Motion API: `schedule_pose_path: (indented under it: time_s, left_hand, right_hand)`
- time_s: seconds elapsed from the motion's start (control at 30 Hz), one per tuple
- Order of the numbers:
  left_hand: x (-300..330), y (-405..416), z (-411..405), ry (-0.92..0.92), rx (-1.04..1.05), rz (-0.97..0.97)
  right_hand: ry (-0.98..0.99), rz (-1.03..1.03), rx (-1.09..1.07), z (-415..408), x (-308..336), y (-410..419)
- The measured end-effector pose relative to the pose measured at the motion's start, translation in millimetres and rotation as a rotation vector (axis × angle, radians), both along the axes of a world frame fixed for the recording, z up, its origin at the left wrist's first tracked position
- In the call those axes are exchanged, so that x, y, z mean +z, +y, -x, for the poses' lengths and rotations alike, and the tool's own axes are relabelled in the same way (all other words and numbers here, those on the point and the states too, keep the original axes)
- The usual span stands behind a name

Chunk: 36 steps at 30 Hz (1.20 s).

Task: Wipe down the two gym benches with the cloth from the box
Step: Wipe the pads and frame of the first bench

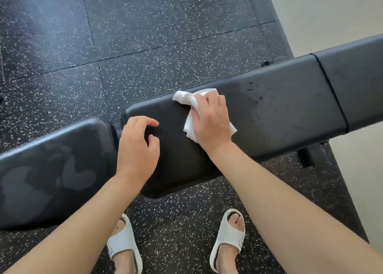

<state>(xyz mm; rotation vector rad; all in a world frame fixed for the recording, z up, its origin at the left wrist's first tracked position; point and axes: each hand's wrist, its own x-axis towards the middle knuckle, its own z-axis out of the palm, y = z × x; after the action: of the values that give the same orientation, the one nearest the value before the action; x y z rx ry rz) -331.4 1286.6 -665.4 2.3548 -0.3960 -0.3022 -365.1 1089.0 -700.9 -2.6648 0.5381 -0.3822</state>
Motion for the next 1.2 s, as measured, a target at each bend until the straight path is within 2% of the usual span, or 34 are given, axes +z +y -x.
schedule_pose_path:
  time_s: [0.2, 0.33, 0.47, 0.6, 0.8, 0.9, 1.07, 1.2]
  left_hand:
    - [-6, -65, -1, 0.001, -0.013, -0.001]
    - [-16, -118, 0, -0.070, -0.120, -0.025]
    - [-31, -150, 12, -0.209, -0.085, -0.226]
    - [-43, -156, 19, -0.257, -0.073, -0.337]
    - [-51, -157, 17, -0.304, -0.066, -0.363]
    - [-57, -156, 15, -0.342, -0.058, -0.359]
    - [-56, -158, 17, -0.357, -0.064, -0.377]
    - [-56, -157, 17, -0.360, -0.055, -0.383]
  right_hand:
    - [0.079, -0.069, 0.344, 75, 10, -18]
    - [0.104, -0.050, 0.361, 140, 12, -69]
    - [0.089, -0.014, 0.373, 169, 11, -106]
    - [0.038, 0.021, 0.339, 134, 3, -119]
    - [-0.034, -0.006, 0.122, 0, -2, -117]
    - [0.023, -0.039, 0.095, -43, -3, -105]
    - [0.060, -0.036, 0.180, -38, -2, -138]
    - [0.123, 0.074, -0.030, -14, -5, -226]
